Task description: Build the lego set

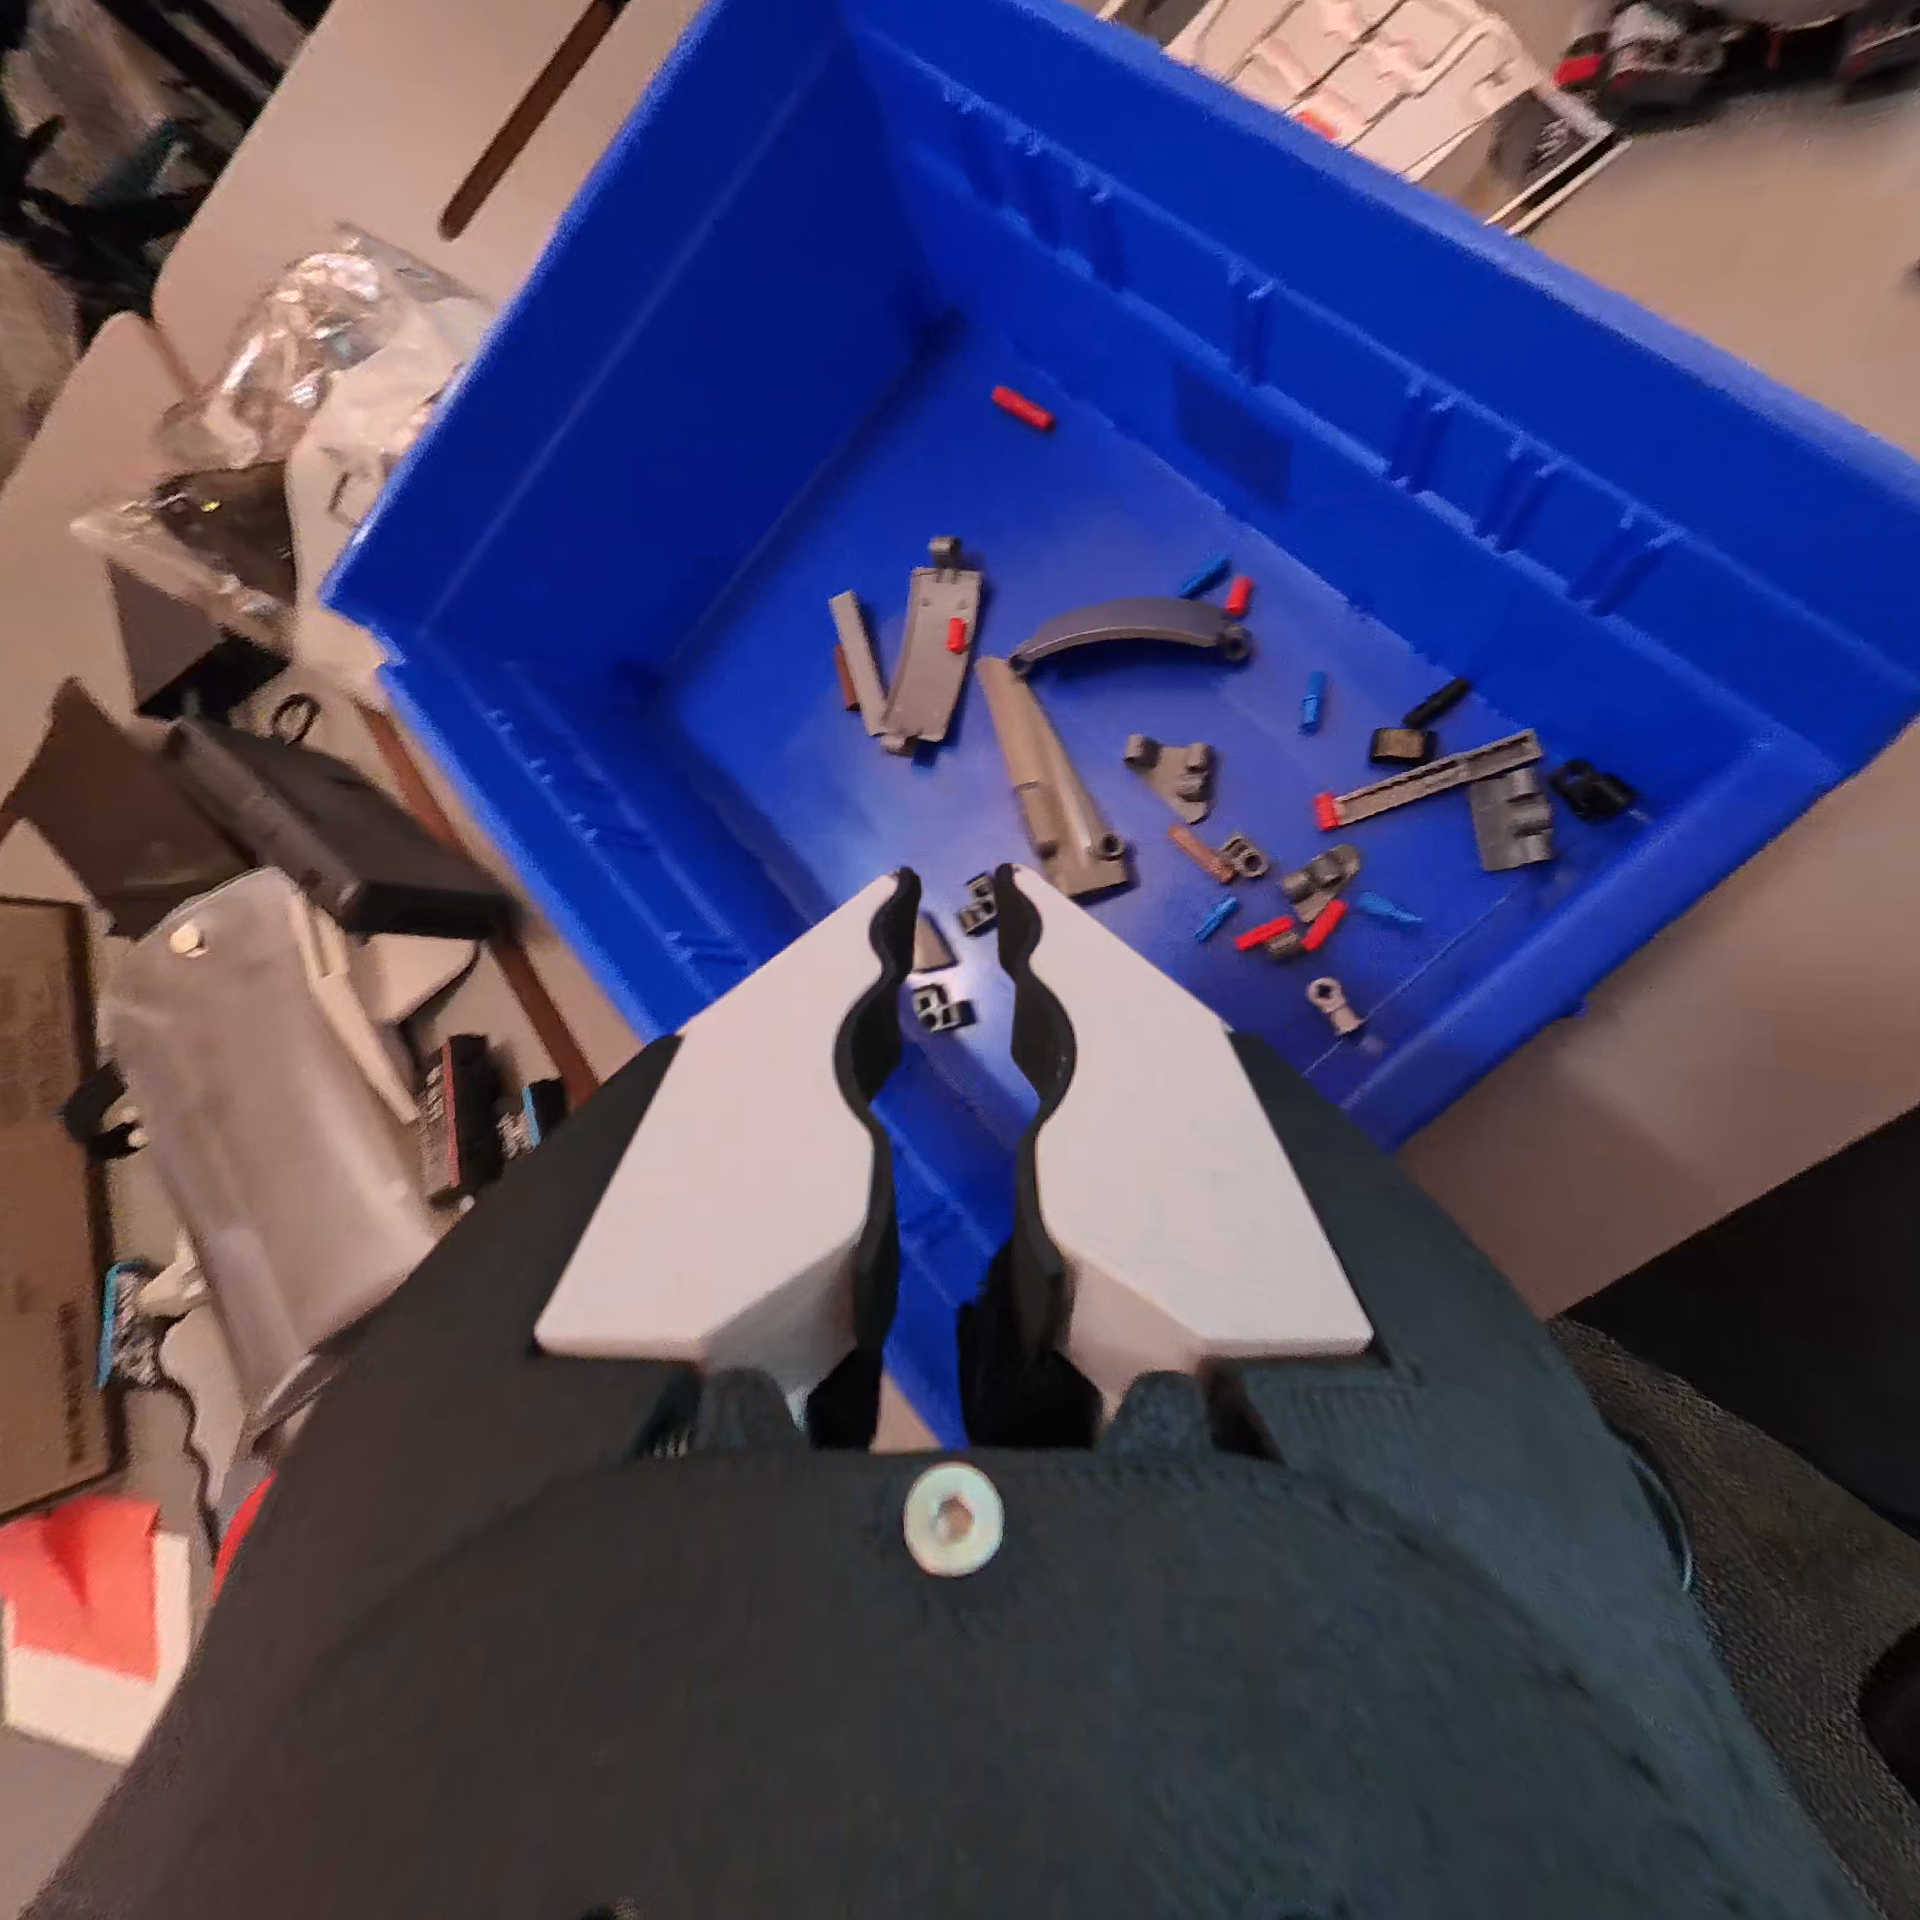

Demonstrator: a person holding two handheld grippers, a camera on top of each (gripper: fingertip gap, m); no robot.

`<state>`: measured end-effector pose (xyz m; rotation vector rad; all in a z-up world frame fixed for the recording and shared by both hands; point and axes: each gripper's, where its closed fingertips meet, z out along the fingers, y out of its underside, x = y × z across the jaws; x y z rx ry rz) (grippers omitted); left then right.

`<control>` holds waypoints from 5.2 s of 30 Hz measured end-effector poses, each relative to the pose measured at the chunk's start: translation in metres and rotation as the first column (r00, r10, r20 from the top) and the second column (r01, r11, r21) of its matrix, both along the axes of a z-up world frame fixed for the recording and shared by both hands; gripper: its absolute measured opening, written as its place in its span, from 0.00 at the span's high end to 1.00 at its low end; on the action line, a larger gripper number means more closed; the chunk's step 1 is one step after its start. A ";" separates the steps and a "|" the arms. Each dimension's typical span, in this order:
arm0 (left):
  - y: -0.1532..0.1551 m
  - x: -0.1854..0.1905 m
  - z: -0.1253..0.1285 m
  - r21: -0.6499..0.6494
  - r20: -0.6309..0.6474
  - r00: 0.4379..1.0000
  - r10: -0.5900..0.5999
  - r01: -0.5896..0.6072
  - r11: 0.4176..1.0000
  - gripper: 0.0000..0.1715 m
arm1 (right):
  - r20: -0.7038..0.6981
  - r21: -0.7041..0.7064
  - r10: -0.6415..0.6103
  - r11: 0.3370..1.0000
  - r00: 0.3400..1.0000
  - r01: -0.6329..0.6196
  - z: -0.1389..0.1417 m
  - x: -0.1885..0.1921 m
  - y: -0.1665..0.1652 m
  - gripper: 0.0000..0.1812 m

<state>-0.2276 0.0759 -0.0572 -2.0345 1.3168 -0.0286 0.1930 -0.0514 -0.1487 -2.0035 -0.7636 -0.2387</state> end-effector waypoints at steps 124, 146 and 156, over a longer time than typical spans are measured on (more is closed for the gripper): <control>-0.050 -0.054 -0.096 -0.606 -0.676 0.609 -0.414 -0.139 0.783 0.96 | -0.080 0.025 0.064 0.998 0.995 -0.062 0.009 -0.007 -0.005 0.79; -0.127 0.117 0.002 -0.319 -0.226 0.867 -0.443 0.364 0.875 0.97 | -0.051 0.018 0.070 0.997 0.996 -0.069 0.006 -0.009 -0.006 0.79; -0.179 0.193 -0.054 -0.231 0.078 0.917 -0.391 0.399 0.887 0.97 | -0.029 0.008 0.062 0.998 0.998 -0.062 0.003 -0.008 -0.005 0.79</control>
